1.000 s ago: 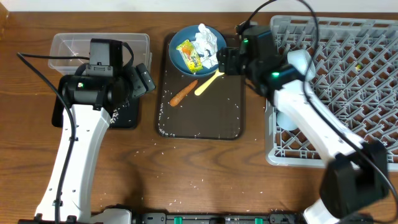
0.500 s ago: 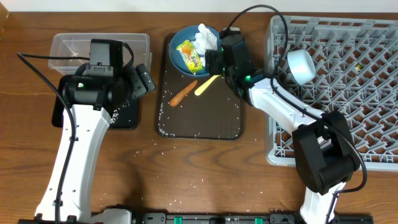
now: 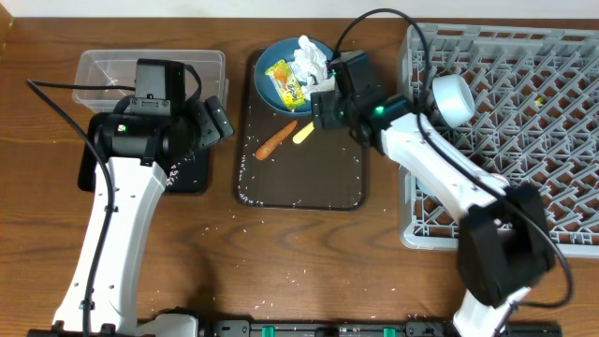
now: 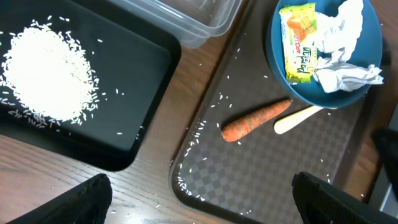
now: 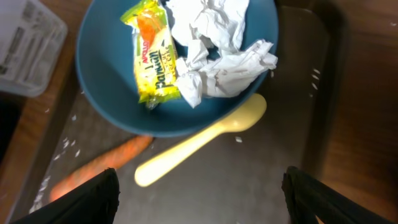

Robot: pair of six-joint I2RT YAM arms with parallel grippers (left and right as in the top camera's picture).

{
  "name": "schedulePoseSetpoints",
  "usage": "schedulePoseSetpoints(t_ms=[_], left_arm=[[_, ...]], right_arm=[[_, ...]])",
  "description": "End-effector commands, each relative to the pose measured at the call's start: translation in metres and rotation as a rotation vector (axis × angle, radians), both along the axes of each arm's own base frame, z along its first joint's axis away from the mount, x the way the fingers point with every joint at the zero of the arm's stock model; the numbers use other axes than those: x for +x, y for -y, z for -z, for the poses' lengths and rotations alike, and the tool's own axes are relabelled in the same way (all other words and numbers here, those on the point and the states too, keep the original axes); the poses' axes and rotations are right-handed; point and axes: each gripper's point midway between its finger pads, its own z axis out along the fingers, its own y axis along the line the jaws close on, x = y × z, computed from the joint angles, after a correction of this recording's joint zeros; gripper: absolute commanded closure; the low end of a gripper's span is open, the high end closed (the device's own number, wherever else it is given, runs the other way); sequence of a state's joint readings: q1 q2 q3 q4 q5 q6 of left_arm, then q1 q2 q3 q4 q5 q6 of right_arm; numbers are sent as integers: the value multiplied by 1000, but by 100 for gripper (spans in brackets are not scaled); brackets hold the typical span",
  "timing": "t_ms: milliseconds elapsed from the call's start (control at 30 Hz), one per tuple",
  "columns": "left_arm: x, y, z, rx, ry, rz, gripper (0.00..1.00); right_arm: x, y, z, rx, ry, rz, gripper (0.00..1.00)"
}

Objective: Sort waste into correct bins and load items into the dishwasher rack
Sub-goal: 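Reach the left gripper to the blue plate and grasp the wrapper and paper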

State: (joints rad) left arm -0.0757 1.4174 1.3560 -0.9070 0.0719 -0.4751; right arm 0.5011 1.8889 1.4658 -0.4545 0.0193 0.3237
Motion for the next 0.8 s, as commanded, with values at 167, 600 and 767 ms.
schedulePoseSetpoints(t_ms=[167,600,767], left_arm=[[9,1,-3,-23,39,-31,6],[135,100,-23,-44,295,218,9],[190,122,13,-7,228,265,9]], right_arm=[[1,84,-80,28,69,153,14],[-14,154,-95,78,1,259,12],[-20,155,-90,69,-30,261,12]])
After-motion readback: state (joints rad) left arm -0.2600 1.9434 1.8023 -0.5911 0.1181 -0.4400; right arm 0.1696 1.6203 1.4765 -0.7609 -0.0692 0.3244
